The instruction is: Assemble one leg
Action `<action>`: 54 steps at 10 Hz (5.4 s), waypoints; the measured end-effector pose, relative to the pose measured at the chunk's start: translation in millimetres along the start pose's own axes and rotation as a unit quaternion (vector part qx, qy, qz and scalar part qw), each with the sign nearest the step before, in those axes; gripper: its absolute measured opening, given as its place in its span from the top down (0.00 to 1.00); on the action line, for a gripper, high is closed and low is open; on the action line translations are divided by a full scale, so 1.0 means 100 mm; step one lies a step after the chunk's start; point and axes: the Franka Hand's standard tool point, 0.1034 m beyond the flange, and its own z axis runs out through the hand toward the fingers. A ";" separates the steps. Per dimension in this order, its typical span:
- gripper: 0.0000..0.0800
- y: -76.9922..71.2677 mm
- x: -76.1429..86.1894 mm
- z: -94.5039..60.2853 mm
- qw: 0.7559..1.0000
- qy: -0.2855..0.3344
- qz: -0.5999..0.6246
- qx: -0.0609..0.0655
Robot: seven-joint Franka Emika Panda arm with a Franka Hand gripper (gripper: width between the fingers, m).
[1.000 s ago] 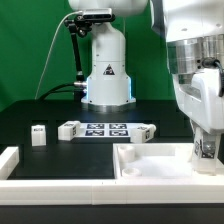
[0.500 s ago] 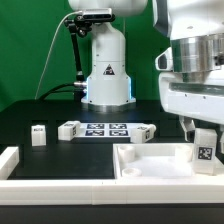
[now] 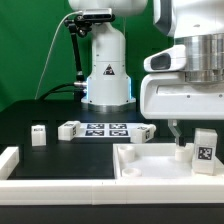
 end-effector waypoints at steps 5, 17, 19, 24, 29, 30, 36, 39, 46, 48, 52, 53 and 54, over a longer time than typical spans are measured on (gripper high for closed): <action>0.22 0.08 0.06 -0.01 0.982 0.004 -0.187 -0.012; 0.64 0.16 0.05 0.02 0.958 0.000 0.285 -0.002; 0.64 0.17 0.02 0.02 0.905 -0.002 0.425 0.000; 0.64 0.13 -0.02 0.02 0.745 -0.005 0.667 0.000; 0.38 0.13 -0.03 0.03 0.741 -0.008 0.672 0.004; 0.25 0.13 -0.02 0.03 0.741 -0.008 0.672 0.004; 0.19 0.14 -0.01 0.02 0.935 0.000 0.354 0.000; 0.19 0.12 -0.01 0.02 0.987 0.013 0.156 -0.022; 0.52 0.18 0.02 0.02 0.999 0.013 -0.040 -0.032; 0.64 0.18 0.02 0.02 0.999 0.013 -0.024 -0.032; 0.64 0.15 -0.01 0.03 0.979 0.011 0.202 -0.017; 0.64 0.15 -0.02 0.04 0.967 0.011 0.256 -0.013; 0.64 0.13 -0.04 0.05 0.944 0.009 0.328 -0.009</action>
Offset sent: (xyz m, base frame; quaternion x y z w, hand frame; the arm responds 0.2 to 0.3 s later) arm 0.0000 0.0000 0.0000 0.0000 0.0000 -0.1048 0.9945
